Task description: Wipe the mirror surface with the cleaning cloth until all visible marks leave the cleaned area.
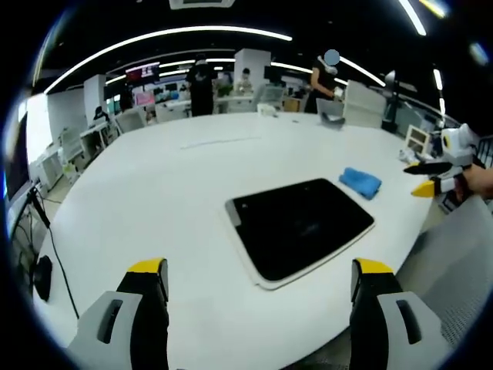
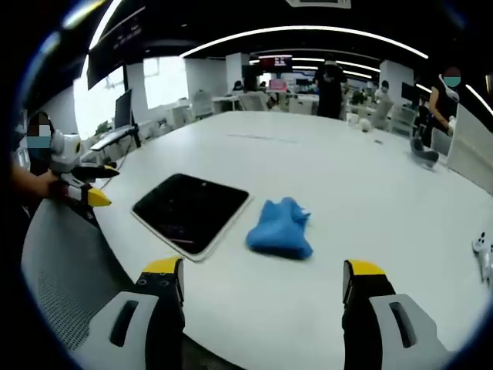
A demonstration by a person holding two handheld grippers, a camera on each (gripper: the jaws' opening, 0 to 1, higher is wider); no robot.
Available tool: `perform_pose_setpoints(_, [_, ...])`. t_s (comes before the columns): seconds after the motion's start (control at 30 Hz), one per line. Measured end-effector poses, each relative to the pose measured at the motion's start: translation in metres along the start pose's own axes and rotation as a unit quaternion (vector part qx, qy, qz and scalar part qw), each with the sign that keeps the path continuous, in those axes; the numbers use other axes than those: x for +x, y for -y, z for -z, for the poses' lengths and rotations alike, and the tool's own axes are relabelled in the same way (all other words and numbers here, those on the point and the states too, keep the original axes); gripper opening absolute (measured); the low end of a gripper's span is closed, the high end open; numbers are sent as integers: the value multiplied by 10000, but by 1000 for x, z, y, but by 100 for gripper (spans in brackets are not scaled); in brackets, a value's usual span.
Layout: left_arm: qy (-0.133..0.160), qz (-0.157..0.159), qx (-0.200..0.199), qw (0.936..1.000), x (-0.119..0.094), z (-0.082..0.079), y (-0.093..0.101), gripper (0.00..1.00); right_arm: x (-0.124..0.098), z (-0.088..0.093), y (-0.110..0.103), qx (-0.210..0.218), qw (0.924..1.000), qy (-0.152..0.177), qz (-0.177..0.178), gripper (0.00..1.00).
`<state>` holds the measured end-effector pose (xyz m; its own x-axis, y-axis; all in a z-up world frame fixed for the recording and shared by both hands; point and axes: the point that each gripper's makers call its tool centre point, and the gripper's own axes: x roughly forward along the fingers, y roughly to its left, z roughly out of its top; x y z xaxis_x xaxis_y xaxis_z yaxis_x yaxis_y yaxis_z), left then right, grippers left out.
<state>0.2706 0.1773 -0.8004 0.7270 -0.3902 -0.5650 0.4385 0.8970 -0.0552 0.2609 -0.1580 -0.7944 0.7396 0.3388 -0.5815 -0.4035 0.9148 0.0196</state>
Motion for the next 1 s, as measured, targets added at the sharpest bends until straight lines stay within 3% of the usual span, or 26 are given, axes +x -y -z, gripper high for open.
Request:
perform_pose_setpoints(0.23, [64, -141, 259, 9995, -1, -3, -5, 99, -1, -3, -1, 168, 9998, 97, -7, 84])
perform_pose_setpoints(0.43, [78, -344, 235, 9991, -4, -4, -13, 99, 1, 2, -7, 294, 9995, -55, -101, 82])
perform_pose_setpoints(0.53, [115, -450, 292, 9985, -7, -4, -18, 90, 1, 5, -16, 239, 9994, -102, -212, 82])
perform_pose_setpoints(0.67, [203, -474, 119, 9986, -7, -5, -25, 97, -1, 8, -20, 354, 9990, -113, -239, 82])
perform_pose_setpoints(1.0, [132, -433, 186, 9988, -6, -2, -22, 96, -3, 7, -21, 365, 9991, -79, -187, 82])
